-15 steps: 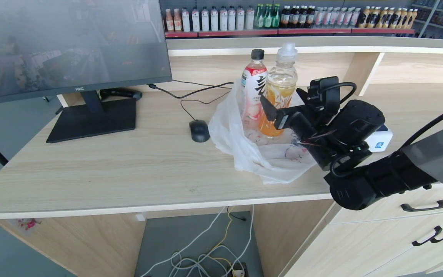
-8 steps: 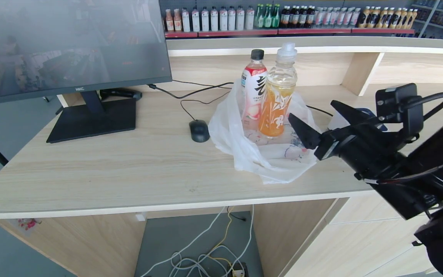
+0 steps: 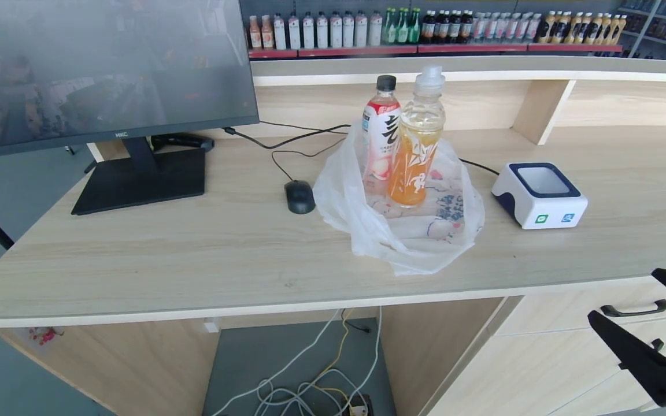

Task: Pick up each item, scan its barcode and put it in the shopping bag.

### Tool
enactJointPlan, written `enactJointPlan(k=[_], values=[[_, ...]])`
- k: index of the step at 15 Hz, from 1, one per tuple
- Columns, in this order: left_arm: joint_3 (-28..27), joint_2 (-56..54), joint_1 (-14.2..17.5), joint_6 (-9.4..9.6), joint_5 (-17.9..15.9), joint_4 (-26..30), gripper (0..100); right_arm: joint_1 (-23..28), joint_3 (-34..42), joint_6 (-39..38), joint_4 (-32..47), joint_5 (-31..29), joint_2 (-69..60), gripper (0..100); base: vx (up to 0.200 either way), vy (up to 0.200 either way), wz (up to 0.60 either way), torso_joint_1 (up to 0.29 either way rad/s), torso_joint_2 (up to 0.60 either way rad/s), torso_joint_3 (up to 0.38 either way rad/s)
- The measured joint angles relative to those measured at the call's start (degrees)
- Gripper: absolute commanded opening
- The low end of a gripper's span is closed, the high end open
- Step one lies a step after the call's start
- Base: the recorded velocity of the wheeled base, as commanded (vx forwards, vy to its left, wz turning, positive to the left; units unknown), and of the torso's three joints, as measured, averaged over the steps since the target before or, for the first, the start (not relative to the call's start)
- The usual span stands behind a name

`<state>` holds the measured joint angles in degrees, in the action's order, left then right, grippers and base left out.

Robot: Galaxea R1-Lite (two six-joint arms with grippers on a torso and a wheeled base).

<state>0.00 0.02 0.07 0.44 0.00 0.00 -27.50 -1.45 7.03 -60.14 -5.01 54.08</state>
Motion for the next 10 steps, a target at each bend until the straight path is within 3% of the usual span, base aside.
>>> enactJointPlan(k=[5, 7, 10], values=[[0.0, 0.0, 0.0, 0.0, 0.0, 0.0, 100, -0.67, 1.34, -0.79, 38.96, 3.13, -21.11, 100, 0.0, 0.0, 0.0, 0.0, 0.0, 0.0], [0.0, 0.0, 0.0, 0.0, 0.0, 0.0, 100, -0.88, 1.43, -0.77, 49.38, 3.93, -28.39, 100, 0.0, 0.0, 0.0, 0.0, 0.0, 0.0], [0.0, 0.0, -0.05, 0.0, 0.0, 0.0, 100, -0.85, 1.43, -1.68, 58.22, 5.23, -38.62, 100, 0.0, 0.0, 0.0, 0.0, 0.0, 0.0]])
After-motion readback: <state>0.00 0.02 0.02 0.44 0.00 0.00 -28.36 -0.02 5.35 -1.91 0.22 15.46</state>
